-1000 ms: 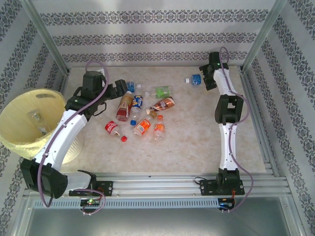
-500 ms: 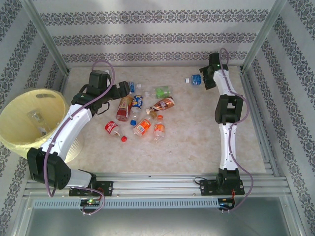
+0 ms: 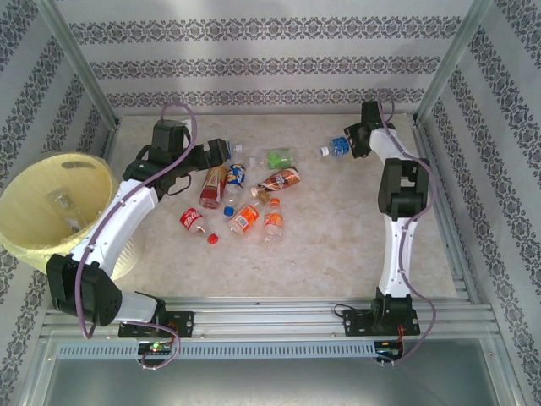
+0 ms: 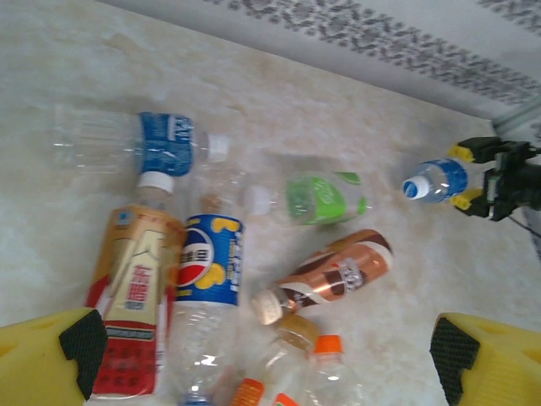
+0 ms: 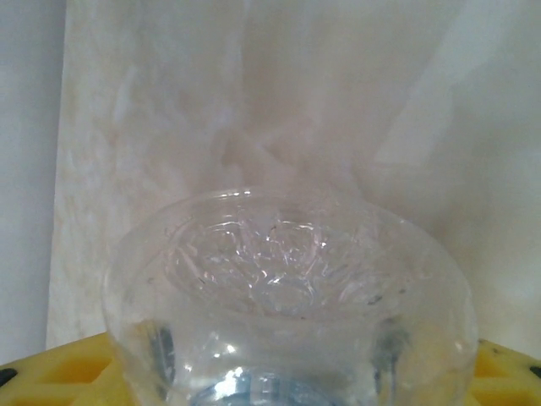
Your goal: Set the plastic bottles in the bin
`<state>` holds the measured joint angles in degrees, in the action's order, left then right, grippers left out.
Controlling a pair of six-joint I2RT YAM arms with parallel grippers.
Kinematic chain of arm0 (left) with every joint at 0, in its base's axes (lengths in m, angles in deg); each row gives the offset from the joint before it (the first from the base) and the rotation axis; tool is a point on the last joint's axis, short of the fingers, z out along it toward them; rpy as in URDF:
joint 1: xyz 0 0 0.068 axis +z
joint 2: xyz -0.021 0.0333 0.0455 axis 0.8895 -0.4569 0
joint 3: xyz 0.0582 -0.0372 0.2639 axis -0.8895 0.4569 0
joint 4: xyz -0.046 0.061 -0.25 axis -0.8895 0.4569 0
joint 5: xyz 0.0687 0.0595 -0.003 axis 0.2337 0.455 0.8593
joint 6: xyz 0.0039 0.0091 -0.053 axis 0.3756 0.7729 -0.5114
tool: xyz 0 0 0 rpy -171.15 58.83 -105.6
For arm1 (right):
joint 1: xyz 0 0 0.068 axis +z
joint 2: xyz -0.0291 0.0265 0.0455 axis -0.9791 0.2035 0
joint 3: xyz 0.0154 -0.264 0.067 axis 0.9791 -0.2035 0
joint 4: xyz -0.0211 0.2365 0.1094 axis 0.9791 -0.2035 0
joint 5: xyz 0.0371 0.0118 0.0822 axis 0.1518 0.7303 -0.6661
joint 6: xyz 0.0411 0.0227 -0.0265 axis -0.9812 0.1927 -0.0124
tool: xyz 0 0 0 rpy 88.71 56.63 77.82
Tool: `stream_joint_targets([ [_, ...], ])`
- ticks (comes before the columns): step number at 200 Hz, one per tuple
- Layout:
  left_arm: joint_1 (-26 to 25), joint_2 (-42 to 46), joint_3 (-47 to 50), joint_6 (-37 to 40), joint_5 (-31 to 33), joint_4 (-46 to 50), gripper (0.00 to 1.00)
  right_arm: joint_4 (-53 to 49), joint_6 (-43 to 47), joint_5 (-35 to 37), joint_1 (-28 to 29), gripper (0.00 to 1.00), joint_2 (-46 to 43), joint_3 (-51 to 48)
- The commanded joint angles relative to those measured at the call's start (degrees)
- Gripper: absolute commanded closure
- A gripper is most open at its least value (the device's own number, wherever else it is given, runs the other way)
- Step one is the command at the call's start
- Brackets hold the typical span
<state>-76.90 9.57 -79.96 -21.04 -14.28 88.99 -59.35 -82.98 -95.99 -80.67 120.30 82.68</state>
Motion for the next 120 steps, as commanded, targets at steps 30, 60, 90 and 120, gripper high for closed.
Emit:
stream_joint_targets([
  [30,-5.76,0.43,3.27,2.27,-12.75,-9.44,0.0,17.63,8.77,-9.14,0.59,0.58,-22.57,-26.27],
  [60,-10.1,-2.85,2.12,3.16,-14.63,-9.88,0.0,20.1,16.0,-10.25,2.0,0.6,-34.58,-39.59],
  [90,-15.28,-6.98,0.97,4.17,-15.01,-13.23,0.0,21.94,19.22,-12.56,2.82,0.62,-44.6,-48.82],
  [120,-18.2,-12.62,-1.59,3.78,-18.6,-17.05,0.0,23.47,19.83,-15.69,5.35,0.61,-51.89,-54.61],
])
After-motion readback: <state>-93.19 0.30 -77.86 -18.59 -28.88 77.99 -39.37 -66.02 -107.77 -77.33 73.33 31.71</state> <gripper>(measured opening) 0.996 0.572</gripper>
